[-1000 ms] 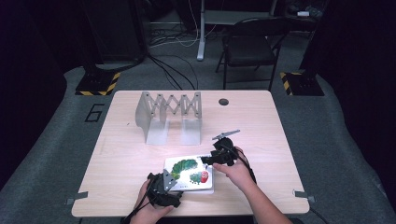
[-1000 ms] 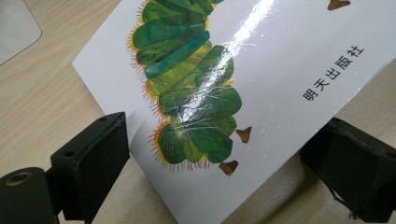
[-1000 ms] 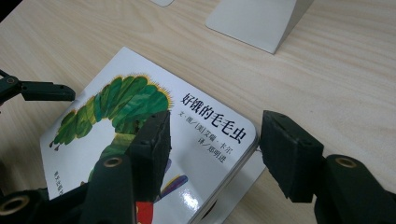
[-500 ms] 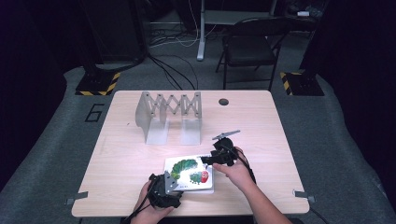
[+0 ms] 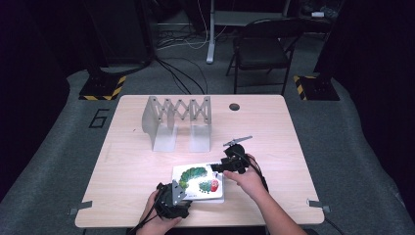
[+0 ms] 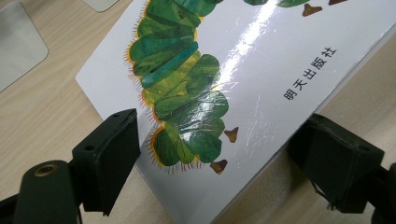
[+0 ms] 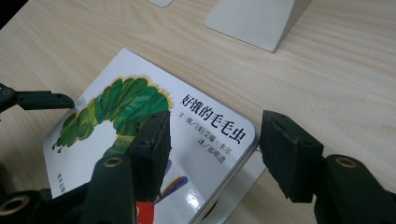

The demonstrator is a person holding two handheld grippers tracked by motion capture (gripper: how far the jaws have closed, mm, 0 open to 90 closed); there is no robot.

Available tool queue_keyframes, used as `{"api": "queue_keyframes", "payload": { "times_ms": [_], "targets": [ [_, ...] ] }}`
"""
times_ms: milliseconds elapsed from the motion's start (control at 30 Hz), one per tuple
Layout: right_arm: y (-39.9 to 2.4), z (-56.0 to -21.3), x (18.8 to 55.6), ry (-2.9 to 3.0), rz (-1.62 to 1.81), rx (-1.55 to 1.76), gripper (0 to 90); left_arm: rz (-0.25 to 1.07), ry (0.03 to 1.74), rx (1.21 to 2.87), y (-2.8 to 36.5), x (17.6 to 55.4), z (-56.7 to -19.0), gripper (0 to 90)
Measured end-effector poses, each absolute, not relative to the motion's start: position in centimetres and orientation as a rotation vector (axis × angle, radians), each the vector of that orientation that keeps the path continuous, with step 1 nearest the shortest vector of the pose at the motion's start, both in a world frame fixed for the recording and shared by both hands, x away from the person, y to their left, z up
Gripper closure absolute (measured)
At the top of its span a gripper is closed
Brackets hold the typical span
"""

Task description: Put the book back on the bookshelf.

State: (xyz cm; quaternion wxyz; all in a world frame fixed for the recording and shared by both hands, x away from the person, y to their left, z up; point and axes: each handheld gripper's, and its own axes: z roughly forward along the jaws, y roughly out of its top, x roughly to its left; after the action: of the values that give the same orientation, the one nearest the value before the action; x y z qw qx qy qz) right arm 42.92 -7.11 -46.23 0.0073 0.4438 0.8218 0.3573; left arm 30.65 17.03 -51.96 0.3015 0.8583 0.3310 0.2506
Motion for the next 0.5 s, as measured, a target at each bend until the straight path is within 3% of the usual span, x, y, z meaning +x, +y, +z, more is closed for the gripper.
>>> {"api": "queue_keyframes", "payload": {
  "times_ms": [500],
  "targets": [
    [-7.1,-46.0,44.5,2.61,1.071,1.456,31.4,0.669,0.884,2.27,17.0,30.7,-52.0,16.5]
  ]
}}
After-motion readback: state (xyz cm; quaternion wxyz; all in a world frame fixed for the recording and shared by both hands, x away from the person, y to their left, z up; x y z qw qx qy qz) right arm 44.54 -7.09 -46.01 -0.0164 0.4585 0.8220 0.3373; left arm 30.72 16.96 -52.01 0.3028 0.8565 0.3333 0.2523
